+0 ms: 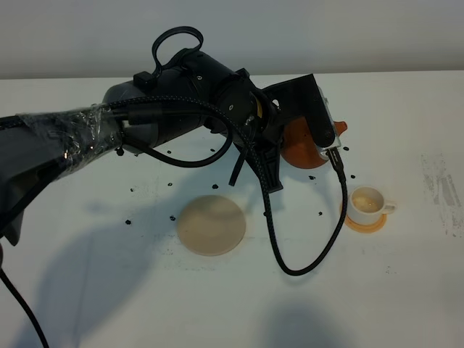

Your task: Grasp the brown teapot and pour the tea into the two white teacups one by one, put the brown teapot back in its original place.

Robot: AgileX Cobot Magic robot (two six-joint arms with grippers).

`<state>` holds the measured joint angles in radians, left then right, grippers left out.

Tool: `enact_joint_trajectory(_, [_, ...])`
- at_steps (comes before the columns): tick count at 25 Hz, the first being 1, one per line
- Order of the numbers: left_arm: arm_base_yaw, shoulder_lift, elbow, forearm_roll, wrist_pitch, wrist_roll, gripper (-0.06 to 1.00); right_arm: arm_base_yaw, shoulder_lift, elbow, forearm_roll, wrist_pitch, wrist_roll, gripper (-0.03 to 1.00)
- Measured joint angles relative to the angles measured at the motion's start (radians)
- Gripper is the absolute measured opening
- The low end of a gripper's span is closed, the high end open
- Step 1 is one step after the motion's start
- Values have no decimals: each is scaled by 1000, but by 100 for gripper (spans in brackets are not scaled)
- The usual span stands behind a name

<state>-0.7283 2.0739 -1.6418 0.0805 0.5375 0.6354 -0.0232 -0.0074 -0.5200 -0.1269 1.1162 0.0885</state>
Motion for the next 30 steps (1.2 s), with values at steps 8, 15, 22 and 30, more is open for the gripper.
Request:
enact_joint_trajectory(8, [0,0,60,-2,-69,98,10,0,0,0,0,0,0,50])
enact_joint_trajectory(15, [0,2,77,-2,-112,160,10,0,0,0,0,0,0,50])
enact_joint_trajectory(22, [0,45,77,-2,-164,194,10,0,0,0,0,0,0,50])
enact_joint_trajectory(30, [-25,58,80,-1,-212,275,10,0,0,0,0,0,0,50])
